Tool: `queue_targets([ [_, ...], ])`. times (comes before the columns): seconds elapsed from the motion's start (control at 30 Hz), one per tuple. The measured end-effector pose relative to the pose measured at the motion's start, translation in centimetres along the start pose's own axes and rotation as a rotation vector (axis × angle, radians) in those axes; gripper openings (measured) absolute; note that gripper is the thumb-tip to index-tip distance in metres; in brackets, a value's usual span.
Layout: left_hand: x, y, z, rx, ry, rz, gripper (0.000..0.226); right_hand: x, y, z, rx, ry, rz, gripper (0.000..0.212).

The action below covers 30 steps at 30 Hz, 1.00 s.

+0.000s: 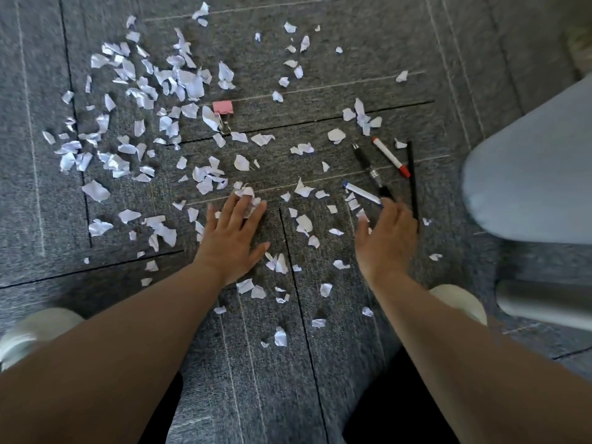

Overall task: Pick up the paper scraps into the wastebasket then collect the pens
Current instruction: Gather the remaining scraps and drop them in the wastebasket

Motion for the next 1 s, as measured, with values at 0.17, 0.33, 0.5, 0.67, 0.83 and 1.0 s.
queue_targets([
  [0.17,1.1,0.2,-2.4,-0.047,-0.109,0.022,0.086,6.2,4.3,2.2,0.052,0.104,-0.217,0.075],
  [0.33,1.7,0.3,-5.1,0.056,-0.148,0.029,0.087,5.5,5.1,1.3,0.003,0.075,-0.251,0.088],
  [0.5,1.5,0.3,-4.9,0.098,-0.042,0.072,0.079,2.1,4.8,-3.0,-0.027,-0.062,-0.27,0.089],
  [0.67,0.9,-0.2,-4.1,0.159,0.025,0.074,0.078,3.8,6.0,-7.3,-0.006,-0.324,-0.365,0.085],
  [0.83,0.4,-1.7,-5.2,0.061,0.043,0.143,0.082,4.9,5.9,-9.3,-0.119,-0.484,-0.201,0.065],
  [1.0,-1.4,-3.0,-8.4,0.062,-0.061,0.065,0.1,1.1,6.1,-8.4,0.103,-0.243,-0.239,0.076],
])
Point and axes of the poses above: each hand's wrist, its own x-axis away from the middle knuckle, its own y-axis out of the palm, z = x × y, the point moved 3 cm from there along -x, towards the middle knuckle, and after that the axes turned 13 degrees about y, right-handed, at the moved point
